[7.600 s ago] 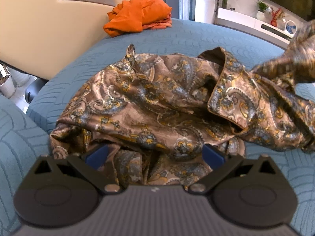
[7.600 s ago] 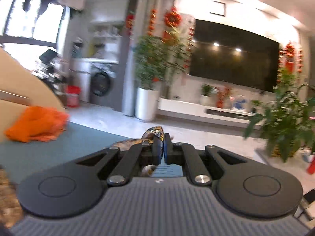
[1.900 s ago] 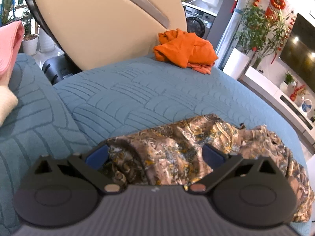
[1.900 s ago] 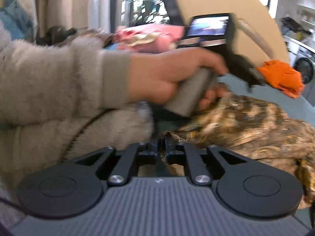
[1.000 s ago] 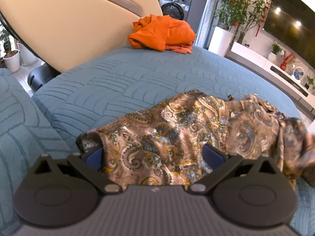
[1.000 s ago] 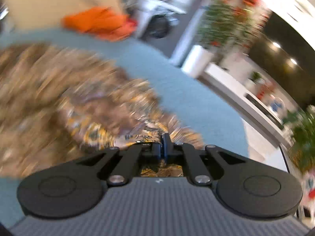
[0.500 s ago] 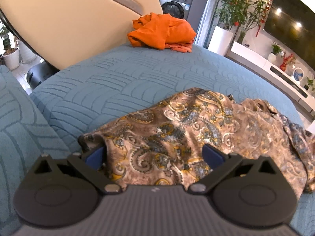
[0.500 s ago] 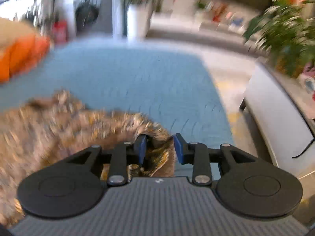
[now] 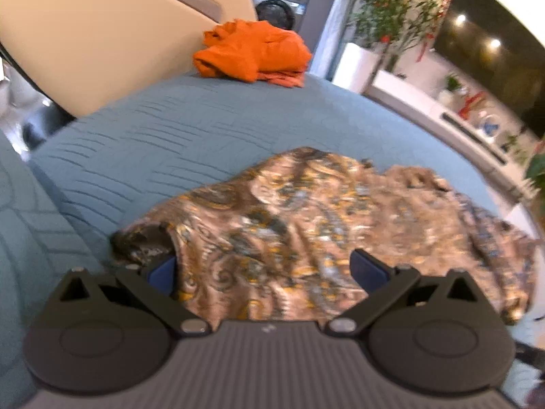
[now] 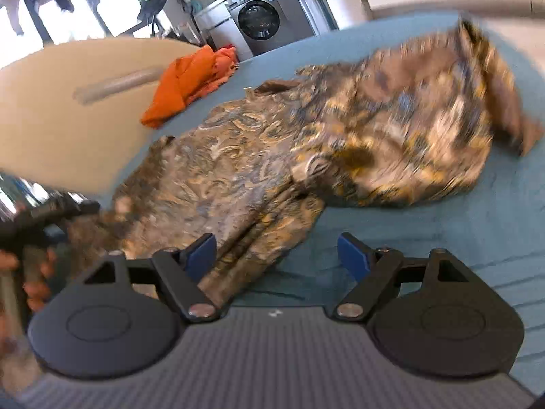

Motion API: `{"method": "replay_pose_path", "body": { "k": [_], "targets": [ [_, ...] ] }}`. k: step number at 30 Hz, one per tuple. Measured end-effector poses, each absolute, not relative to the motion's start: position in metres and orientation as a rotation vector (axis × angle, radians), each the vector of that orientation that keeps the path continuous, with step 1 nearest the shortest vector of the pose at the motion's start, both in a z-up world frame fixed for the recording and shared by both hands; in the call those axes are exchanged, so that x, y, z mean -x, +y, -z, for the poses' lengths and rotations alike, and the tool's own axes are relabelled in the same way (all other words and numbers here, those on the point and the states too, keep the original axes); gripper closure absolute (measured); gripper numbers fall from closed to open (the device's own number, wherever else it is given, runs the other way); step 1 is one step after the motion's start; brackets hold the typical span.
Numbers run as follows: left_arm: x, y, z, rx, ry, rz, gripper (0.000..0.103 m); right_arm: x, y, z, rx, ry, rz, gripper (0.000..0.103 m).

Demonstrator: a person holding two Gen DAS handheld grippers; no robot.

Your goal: Fold clothes

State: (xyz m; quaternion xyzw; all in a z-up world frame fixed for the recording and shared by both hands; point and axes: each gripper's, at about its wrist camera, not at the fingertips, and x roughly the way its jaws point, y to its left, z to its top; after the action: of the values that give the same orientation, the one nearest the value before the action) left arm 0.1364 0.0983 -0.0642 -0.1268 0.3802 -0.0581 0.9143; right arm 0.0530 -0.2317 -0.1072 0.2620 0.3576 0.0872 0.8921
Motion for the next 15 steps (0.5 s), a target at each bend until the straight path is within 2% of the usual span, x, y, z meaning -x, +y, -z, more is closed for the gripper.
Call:
{"method": "replay_pose_path", "body": {
  "k": [2, 4, 9, 15],
  "targets": [
    [-0.138, 0.092, 0.068, 0.240, 0.800, 0.146, 0.000, -0.063, -0.227, 0.107, -0.524, 0.755, -0.216, 0.048],
    [-0.140, 0.085, 0.073, 0.193, 0.822, 0.143, 0.000, -0.070, -0.222, 0.106, -0.493, 0.774, -0.252, 0.097],
    [-0.144, 0.077, 0.085, 0.109, 0.874, 0.105, 0.000, -0.044, -0.209, 0.077, -0.358, 0.738, -0.309, 0.099],
    [-0.149, 0.073, 0.087, 0.070, 0.902, 0.078, 0.000, 0.032, -0.197, 0.021, -0.243, 0.599, -0.362, 0.099]
  ]
}}
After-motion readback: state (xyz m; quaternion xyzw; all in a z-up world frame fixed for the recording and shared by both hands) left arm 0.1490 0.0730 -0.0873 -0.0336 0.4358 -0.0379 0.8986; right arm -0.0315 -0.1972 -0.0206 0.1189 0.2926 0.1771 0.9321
